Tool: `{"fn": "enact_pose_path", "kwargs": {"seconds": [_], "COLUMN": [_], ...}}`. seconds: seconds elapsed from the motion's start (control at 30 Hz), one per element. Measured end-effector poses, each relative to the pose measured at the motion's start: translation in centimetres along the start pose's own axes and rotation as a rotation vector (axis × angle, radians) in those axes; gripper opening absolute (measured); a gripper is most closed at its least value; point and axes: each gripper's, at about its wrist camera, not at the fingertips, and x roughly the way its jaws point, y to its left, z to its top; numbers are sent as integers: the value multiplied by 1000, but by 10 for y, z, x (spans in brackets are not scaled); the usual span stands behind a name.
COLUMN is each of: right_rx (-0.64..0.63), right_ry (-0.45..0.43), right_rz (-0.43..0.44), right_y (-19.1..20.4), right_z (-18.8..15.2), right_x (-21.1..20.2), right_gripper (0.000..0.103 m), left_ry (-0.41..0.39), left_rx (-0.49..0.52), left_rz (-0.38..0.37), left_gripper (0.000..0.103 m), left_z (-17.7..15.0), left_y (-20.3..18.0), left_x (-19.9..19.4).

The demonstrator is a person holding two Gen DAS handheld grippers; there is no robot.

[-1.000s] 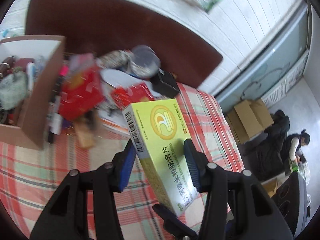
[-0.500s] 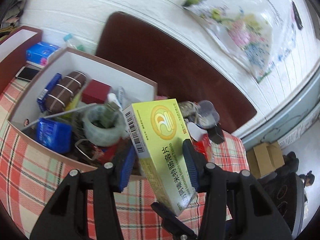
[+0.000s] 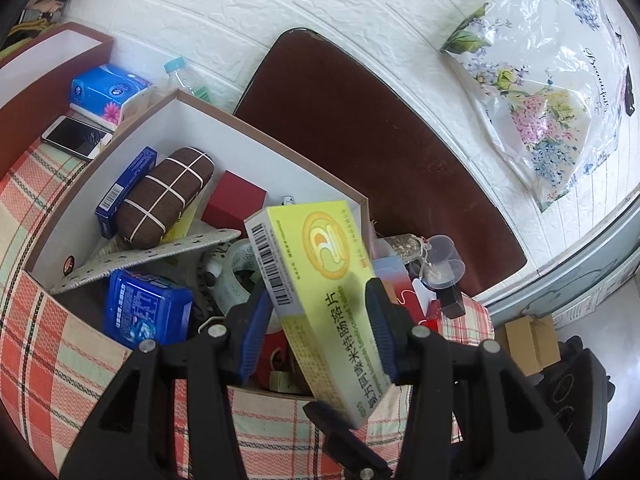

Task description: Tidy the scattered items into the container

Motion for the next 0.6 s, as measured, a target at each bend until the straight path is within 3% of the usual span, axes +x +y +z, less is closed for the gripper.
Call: {"fn": "enact_pose_path", "kwargs": {"seconds": [0.03,0.07,0.1,0.13,0.37,0.6], "right_rx": [-6,-12,-16,-12,56,175], "right_ry": [13,28,35,35,30,65], "right_rz": [-13,-27,-52,-60,-61,-9], "right_y": [1,3,4,4,-4,-19], "right_z": [0,-1,-2,-3,-3,-7], "right_x": [4,8,10,10,-4,-18], "right_gripper": [73,87,95,103,103,103], "left_ry": [2,7,12,3,-15,-71], "left_rx": [2,-1,-10,-23,-38,65], "left_rz": [8,26,58,85,136,217], "left_gripper": [60,89,103,103,102,103], "left_z": [1,1,2,2,-6,-23], "left_y": [1,2,4,7,12,-1], "left_x": [1,2,4,4,-9,-32]}}
